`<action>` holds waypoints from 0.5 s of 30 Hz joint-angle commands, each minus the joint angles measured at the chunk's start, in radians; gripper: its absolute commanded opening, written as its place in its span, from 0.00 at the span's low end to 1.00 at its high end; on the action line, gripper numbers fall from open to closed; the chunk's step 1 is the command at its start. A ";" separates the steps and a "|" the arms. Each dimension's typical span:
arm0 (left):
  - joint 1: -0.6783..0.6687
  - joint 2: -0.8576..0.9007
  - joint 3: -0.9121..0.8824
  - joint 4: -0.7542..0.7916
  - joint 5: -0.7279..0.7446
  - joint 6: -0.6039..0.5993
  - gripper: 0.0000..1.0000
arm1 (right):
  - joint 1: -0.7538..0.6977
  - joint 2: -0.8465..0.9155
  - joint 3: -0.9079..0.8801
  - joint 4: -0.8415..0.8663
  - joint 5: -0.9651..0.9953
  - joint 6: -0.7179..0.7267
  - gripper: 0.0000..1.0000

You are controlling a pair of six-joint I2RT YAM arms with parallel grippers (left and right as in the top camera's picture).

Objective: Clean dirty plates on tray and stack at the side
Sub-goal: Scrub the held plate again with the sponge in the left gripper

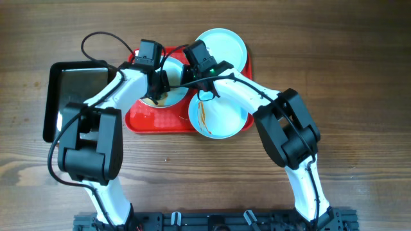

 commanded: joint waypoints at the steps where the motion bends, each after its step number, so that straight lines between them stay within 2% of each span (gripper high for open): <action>1: 0.018 0.016 -0.020 -0.041 0.316 0.011 0.04 | -0.003 0.011 0.003 0.001 -0.023 0.004 0.04; 4: 0.060 0.016 -0.020 0.063 0.473 0.004 0.04 | -0.003 0.011 0.003 0.005 -0.025 0.005 0.04; 6: 0.068 0.016 -0.020 0.134 0.459 -0.019 0.04 | -0.003 0.011 0.003 0.004 -0.031 0.005 0.04; 9: 0.069 0.018 -0.020 0.216 0.241 -0.030 0.04 | -0.003 0.011 0.003 0.005 -0.031 0.005 0.04; 12: 0.069 0.018 -0.020 0.218 -0.055 -0.130 0.04 | -0.003 0.011 0.003 0.006 -0.031 0.004 0.04; 15: 0.069 0.017 -0.020 0.169 -0.159 -0.147 0.04 | -0.003 0.011 0.003 0.006 -0.031 0.004 0.04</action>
